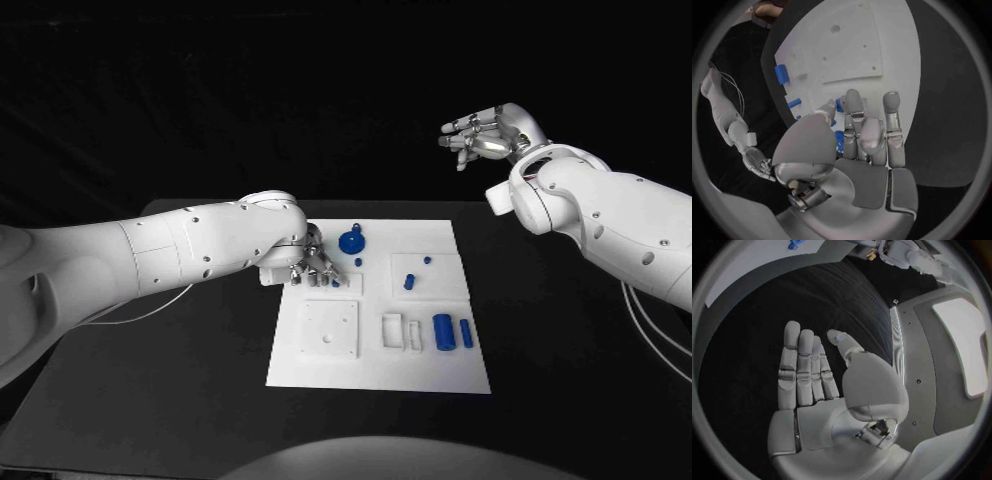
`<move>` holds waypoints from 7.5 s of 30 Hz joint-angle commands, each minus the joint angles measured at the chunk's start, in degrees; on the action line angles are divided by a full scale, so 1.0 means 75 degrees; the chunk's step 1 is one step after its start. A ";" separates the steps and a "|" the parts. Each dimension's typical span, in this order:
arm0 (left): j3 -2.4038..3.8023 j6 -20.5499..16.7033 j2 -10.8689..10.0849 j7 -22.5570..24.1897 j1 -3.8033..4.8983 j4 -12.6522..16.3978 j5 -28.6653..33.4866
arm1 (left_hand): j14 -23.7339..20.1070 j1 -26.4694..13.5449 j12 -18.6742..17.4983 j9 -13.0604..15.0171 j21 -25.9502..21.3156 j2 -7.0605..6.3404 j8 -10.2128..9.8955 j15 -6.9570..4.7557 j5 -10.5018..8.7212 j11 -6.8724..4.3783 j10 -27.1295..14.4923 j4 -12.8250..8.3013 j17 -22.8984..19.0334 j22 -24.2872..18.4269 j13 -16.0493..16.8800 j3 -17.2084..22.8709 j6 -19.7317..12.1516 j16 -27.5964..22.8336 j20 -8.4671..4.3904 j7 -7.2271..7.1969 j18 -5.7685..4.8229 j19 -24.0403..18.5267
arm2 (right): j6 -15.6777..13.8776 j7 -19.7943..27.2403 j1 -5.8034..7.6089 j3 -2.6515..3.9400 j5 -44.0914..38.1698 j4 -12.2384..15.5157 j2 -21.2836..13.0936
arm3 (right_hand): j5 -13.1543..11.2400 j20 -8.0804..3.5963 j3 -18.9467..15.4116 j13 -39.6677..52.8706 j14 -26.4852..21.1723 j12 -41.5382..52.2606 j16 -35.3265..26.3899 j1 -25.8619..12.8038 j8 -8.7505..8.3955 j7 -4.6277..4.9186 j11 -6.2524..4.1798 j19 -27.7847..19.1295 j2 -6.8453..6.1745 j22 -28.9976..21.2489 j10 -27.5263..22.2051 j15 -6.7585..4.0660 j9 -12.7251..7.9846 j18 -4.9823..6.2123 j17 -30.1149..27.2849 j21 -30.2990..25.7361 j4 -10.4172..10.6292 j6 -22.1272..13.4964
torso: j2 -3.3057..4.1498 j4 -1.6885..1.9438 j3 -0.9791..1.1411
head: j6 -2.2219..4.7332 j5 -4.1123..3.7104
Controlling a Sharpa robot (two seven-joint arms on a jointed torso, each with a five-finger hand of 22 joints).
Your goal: Assemble the parts on the task board
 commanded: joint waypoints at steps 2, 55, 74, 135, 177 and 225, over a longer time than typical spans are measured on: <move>0.0002 -0.0030 -0.0048 -0.0004 -0.0005 0.0059 -0.0101 | 0.0013 -0.0037 -0.0013 0.0006 -0.0047 -0.0164 -0.0033 -0.0031 -0.0070 0.0000 0.0406 0.0148 -0.0003 0.0111 -0.0016 -0.0020 0.0076 -0.0031 -0.0047 0.0008 -0.0038 0.0042 | 0.0052 0.0022 -0.0015 0.0003 -0.0062 0.0011 -0.0011 | 0.0037 -0.0017 -0.0042 -0.0010 -0.0039 -0.0029 -0.0036 -0.0068 0.0044 0.0044 0.0029 -0.0051 0.0013 -0.0024 -0.0045 0.0014 -0.0001 0.0062 -0.0017 -0.0040 0.0012 -0.0021 | -0.0003 0.0000 0.0004 | 0.0013 -0.0007; 0.0769 0.0643 0.0656 0.1063 0.0544 -0.2844 0.0007 | -0.0208 0.0023 -0.0661 -0.1326 -0.0441 0.0417 -0.0030 -0.0118 0.0376 0.0129 0.0378 -0.0381 -0.1033 0.0107 0.0056 -0.1360 -0.0944 -0.0646 -0.0265 0.0308 -0.0221 0.0066 | 0.0017 0.0028 -0.0149 0.0007 -0.0043 0.0152 -0.0188 | 0.0069 -0.0016 -0.0046 -0.0633 -0.0048 -0.0404 -0.0039 -0.0059 0.0043 0.0055 0.0030 -0.0041 0.0006 -0.0177 0.0144 0.0017 -0.0008 0.0058 -0.0068 -0.0024 0.0036 -0.0065 | 0.0254 -0.0174 -0.0052 | 0.0362 0.0184; 0.0710 0.0919 0.0943 0.1287 0.0272 -0.3506 -0.0275 | -0.0248 0.0016 -0.0821 -0.1467 -0.0500 0.0466 -0.0034 -0.0115 0.0413 0.0140 0.0375 -0.0411 -0.1174 0.0115 0.0233 -0.1370 -0.0999 -0.0704 -0.0265 0.0329 -0.0227 0.0067 | -0.0001 0.0016 -0.0123 0.0009 -0.0049 0.0238 -0.0212 | 0.0078 -0.0015 -0.0066 -0.0682 -0.0047 -0.0395 -0.0039 -0.0051 0.0044 0.0062 0.0034 -0.0038 -0.0001 -0.0193 0.0145 0.0019 -0.0009 0.0059 -0.0074 -0.0024 0.0045 -0.0100 | 0.0345 -0.0230 -0.0084 | 0.0411 0.0241; 0.0631 0.1080 0.1024 0.1314 0.0107 -0.3704 0.0275 | -0.0307 0.0365 -0.1024 -0.1783 -0.0549 0.1582 -0.0030 -0.0100 0.1084 0.0147 0.0372 -0.1540 -0.1315 0.0124 0.0477 -0.1997 -0.1120 -0.0731 -0.0245 0.0312 -0.0232 0.0030 | 0.0083 0.0000 -0.0110 0.0010 -0.0051 0.0184 -0.0149 | 0.0101 -0.0013 -0.0144 -0.0757 -0.0050 -0.0349 -0.0033 -0.0022 0.0044 0.0061 0.0035 -0.0030 0.0007 -0.0262 0.0131 0.0020 -0.0007 0.0057 -0.0080 -0.0020 0.0099 -0.0109 | 0.0359 -0.0231 -0.0075 | 0.0431 0.0219; 0.0676 -0.0246 0.0304 0.1611 0.0167 -0.2722 0.0480 | -0.0297 0.0191 -0.1054 -0.1737 -0.0596 0.0222 -0.0036 -0.0119 -0.0019 0.0160 0.0376 -0.0215 -0.1377 0.0107 0.0495 -0.1275 -0.1002 -0.0763 -0.0276 0.0359 -0.0235 0.0088 | 0.0330 -0.0172 -0.0113 0.0008 -0.0871 0.0357 -0.0162 | -0.0155 -0.0086 -0.0310 -0.0584 0.0116 -0.0152 0.0325 0.0062 0.0044 0.0055 -0.0012 0.0178 0.0069 0.0067 0.0218 -0.0054 -0.0010 0.0076 0.0221 0.0162 -0.0094 -0.0149 | 0.0365 -0.0230 -0.0091 | 0.0616 0.0319; 0.0228 -0.1186 -0.0682 0.4719 0.0110 -0.1342 -0.2846 | -0.1574 0.1885 -0.2416 -0.8288 -0.0227 0.0995 -0.0080 0.0520 0.2361 0.0872 -0.1769 -0.3450 -0.2390 0.0174 -0.0882 0.1534 -0.2191 -0.2209 0.0316 0.1225 0.0323 -0.1293 | 0.0890 -0.0621 -0.0221 -0.0011 -0.2657 0.1238 -0.0359 | -0.0340 -0.0328 0.0681 0.2346 0.0905 0.1010 0.2088 0.0013 0.0044 0.0020 -0.0196 0.0630 -0.0072 0.2369 0.0634 -0.0304 -0.0030 0.0085 0.1833 0.3770 -0.0091 -0.0233 | 0.0372 -0.0252 -0.0082 | 0.0727 0.0492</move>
